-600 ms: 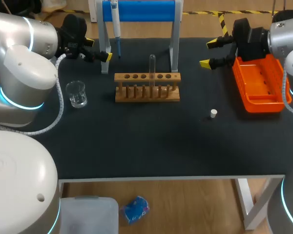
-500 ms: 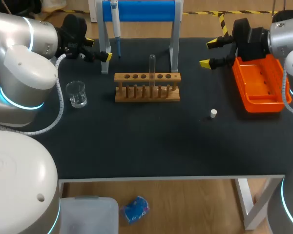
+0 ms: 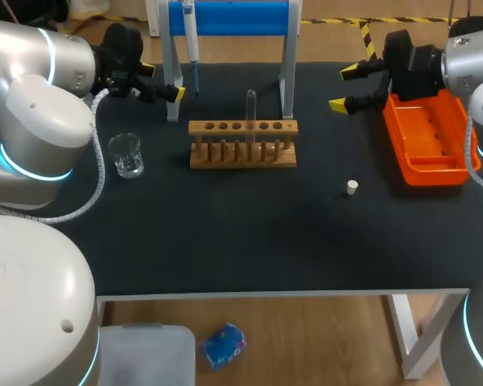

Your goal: Invert the test tube, pick up the pipette, mount the tip to pipette, aspirate from beaker and dispense into the tube, eject the tip, return the pipette, and cap with the stopper.

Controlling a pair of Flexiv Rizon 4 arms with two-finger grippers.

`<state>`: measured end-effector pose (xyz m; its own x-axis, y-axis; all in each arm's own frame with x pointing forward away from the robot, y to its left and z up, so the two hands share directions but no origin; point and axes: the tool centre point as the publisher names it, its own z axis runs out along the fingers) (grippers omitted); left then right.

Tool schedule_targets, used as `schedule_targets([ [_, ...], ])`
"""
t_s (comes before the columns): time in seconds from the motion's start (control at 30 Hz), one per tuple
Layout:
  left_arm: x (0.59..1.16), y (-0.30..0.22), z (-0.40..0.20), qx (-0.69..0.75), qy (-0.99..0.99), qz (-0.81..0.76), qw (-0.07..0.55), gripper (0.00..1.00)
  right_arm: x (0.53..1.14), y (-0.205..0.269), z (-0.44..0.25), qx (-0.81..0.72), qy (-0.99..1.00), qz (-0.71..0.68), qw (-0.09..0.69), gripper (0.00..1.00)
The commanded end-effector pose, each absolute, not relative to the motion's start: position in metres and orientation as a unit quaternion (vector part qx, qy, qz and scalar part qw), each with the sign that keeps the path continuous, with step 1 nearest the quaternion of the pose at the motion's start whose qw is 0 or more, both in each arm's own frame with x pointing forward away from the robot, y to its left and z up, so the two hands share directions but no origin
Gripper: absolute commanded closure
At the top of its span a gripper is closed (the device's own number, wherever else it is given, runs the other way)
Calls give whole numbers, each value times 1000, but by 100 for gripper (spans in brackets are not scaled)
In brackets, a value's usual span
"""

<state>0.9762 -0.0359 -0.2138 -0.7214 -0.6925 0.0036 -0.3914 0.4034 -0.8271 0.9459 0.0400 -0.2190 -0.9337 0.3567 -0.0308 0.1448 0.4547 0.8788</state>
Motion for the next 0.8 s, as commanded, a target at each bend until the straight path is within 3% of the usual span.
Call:
schedule_targets([
  [0.03,977,-35,-213,-330,820,-435,171,0,946,39,-218,148,847,500,104,0],
  [0.57,966,-48,-196,-231,796,-540,145,0,930,55,-201,41,797,598,73,0],
  [0.8,957,-54,-188,-161,795,-563,156,0,918,62,-193,-16,778,628,17,0],
])
